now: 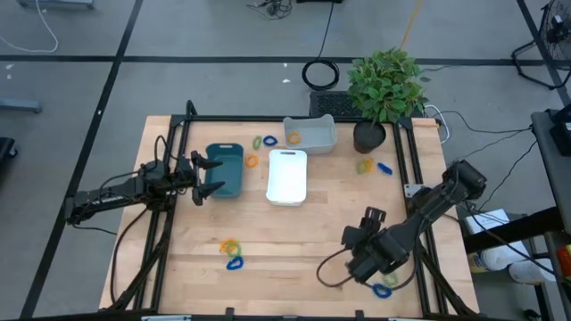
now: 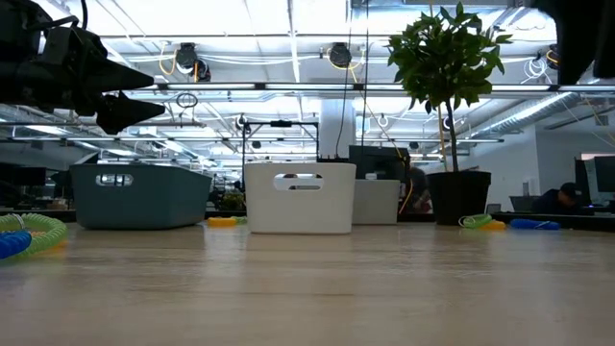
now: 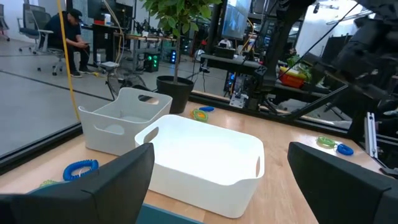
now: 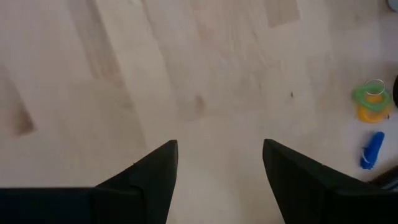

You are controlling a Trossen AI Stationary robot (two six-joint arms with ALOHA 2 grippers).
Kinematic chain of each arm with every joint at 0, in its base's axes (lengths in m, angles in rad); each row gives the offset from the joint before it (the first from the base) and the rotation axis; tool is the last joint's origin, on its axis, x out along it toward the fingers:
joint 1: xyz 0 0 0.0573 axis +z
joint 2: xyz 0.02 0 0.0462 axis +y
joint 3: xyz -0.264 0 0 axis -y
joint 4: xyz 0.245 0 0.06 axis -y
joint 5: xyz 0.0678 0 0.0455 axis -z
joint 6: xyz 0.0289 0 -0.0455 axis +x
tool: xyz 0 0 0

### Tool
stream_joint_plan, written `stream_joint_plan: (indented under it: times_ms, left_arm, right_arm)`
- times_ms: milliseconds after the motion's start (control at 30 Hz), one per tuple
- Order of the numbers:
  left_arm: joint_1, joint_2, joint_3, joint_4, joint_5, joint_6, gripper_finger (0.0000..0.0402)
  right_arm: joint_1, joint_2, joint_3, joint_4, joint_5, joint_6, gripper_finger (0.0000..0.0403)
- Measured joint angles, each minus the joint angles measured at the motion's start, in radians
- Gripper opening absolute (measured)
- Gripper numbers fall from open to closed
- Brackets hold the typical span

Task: Sort spring keychains
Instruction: Put the yellow spring keychain into the gray bin

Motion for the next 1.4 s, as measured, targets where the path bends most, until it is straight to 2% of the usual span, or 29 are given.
stream_joint_plan:
  times_ms: [367, 733, 967, 1400]
  left_arm:
    - [0.000, 0.000, 0.000, 0.000, 0.000, 0.000, 0.0379]
    - [0.000, 0.000, 0.000, 0.000, 0.000, 0.000, 0.0379]
    - [0.000, 0.000, 0.000, 0.000, 0.000, 0.000, 0.0379]
    - [0.000, 0.000, 0.000, 0.000, 0.000, 0.000, 0.0379]
  right_arm:
    - [-0.137, -0.270, -0.316, 0.118, 0.002, -0.136, 0.0224]
    - [-0.369, -0.497, -0.578, 0.220, -0.001, -0.526, 0.0224]
    - [-0.520, -0.550, -0.639, 0.249, -0.030, -0.715, 0.0224]
    - [-0.790, -0.551, -0.640, 0.299, -0.136, -0.828, 0.0224]
